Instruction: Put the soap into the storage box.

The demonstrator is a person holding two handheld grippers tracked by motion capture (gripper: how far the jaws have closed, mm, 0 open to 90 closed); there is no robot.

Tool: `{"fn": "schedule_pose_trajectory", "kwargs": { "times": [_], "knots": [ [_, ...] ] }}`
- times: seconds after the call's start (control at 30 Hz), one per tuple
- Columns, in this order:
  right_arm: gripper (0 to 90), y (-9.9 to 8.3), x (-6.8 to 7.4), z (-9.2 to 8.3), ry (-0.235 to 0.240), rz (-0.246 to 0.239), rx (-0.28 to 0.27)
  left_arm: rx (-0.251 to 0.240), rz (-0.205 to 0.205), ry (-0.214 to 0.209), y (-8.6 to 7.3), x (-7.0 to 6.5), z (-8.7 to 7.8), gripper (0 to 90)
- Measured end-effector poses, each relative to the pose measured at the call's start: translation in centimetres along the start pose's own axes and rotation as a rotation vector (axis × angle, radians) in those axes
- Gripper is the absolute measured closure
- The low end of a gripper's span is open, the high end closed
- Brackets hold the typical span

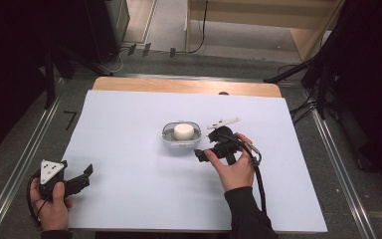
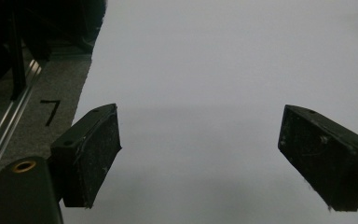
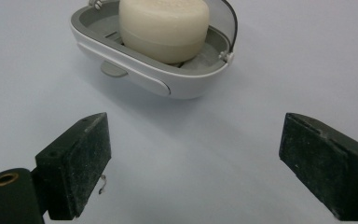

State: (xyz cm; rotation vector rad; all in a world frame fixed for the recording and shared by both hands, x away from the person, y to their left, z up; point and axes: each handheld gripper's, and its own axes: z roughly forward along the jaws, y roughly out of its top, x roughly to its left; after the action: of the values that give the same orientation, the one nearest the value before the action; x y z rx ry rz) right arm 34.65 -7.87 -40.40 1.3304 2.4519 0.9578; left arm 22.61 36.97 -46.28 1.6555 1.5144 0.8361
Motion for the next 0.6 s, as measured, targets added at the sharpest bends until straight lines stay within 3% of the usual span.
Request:
{"fn": "schedule_pose_trajectory", "kwargs": {
  "times": [0.6],
  "knots": [
    [6.1,-3.9,-2.2,-1.4,-0.016,0.051,-0.038,0.001,0.000,0.002,0.0,0.0,0.0,13.9]
  ]
}}
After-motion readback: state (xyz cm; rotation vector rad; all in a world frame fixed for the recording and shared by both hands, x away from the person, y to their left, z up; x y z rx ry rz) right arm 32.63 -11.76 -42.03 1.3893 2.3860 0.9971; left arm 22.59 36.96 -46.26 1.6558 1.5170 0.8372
